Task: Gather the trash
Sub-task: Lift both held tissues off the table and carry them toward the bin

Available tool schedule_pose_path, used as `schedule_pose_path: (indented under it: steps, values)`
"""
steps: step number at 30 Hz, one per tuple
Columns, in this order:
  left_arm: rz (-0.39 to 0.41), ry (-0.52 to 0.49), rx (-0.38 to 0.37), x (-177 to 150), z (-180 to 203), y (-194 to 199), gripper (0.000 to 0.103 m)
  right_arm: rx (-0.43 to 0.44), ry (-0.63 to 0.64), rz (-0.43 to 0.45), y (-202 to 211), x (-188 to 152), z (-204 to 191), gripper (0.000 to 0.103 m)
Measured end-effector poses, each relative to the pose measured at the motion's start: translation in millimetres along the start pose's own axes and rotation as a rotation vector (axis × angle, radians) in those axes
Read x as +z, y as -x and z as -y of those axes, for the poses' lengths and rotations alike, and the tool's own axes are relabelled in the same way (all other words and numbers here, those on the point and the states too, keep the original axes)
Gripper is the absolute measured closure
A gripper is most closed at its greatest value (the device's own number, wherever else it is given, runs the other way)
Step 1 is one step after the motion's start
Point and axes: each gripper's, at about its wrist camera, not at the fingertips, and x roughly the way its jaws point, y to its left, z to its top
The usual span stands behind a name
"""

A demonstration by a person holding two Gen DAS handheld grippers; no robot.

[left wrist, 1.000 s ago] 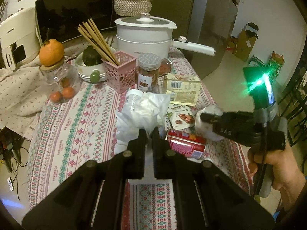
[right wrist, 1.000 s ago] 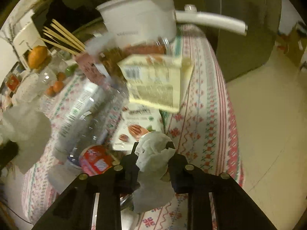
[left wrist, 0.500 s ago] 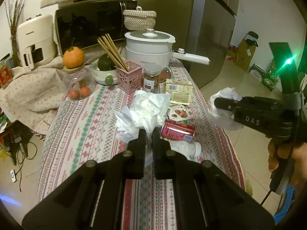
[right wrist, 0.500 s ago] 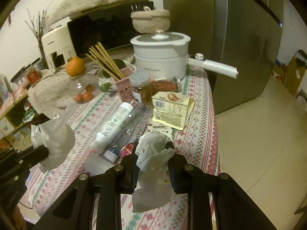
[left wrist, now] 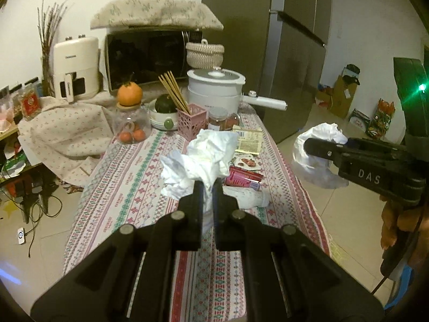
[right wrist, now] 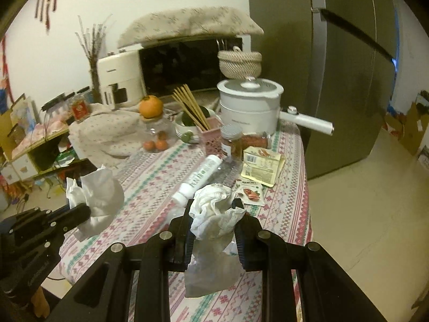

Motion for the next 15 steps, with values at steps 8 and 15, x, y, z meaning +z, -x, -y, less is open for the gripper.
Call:
schedule_pose_path:
  steps: [8,15]
  values:
    - [0.065,0.048,0.021,-19,4,40,0.096,0.012,0.044,0.061,50,-27,-19,0.077]
    - [0.093,0.069,0.036,-40,15,60,0.096,0.039,0.075,0.075,78,-48,-24,0.077]
